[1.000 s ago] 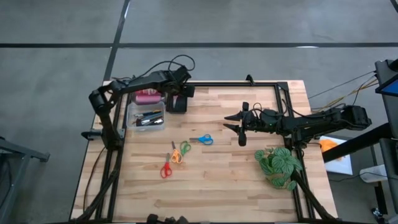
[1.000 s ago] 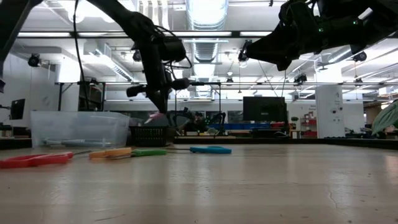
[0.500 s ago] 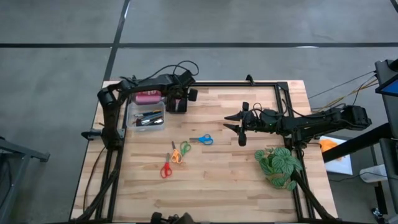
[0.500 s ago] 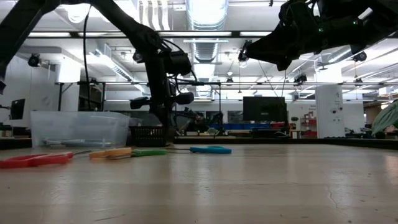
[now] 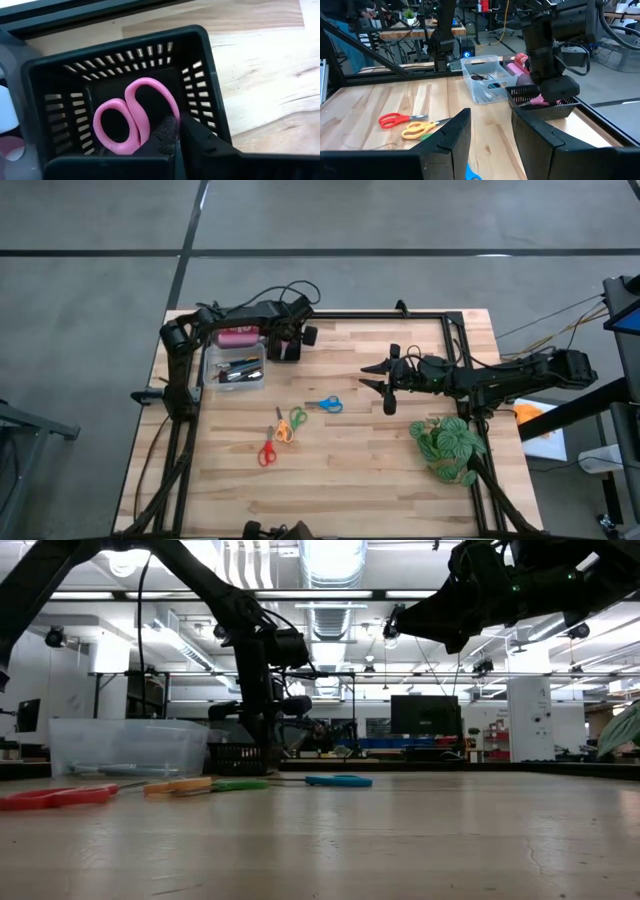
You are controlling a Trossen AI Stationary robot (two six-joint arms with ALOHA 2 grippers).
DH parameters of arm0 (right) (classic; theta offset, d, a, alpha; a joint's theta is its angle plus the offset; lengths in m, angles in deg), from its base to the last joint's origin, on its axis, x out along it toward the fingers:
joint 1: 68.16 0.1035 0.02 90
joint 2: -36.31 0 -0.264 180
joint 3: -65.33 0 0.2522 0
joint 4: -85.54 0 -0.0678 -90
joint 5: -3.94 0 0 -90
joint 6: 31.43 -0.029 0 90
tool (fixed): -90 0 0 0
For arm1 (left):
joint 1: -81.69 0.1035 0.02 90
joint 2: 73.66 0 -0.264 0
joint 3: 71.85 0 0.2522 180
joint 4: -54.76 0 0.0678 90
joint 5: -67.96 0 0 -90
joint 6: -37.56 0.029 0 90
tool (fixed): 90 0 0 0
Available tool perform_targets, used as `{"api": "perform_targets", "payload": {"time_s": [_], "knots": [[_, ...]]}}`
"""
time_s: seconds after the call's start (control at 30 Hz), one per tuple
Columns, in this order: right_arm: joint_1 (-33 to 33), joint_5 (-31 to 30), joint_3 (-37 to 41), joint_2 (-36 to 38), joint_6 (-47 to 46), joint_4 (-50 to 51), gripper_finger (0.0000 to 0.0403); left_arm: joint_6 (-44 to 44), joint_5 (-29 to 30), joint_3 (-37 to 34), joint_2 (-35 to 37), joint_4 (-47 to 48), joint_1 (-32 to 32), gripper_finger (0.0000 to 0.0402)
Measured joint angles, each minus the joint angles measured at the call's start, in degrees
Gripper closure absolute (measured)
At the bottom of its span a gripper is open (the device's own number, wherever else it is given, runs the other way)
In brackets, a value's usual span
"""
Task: Pick & Place Paint Supplies
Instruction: Put the pink scissors into the right black bin, then put the red scissors into the right black bin
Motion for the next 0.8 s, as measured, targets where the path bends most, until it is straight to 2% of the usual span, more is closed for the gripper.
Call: {"api": "perform_targets", "payload": {"time_s": [0.23, 0.8], "knots": [[-0.01, 0.0, 0.0, -0.01, 0.03, 0.0, 0.0261, -0.07, 0.0, 0.0, 0.0, -0.01, 0.0, 0.0343], [-0.02, 0.0, 0.0, -0.02, 0.09, 0.0, 0.0261, 0.18, -0.93, 0.36, 0.73, 0.81, 0.0, 0.0339]]}}
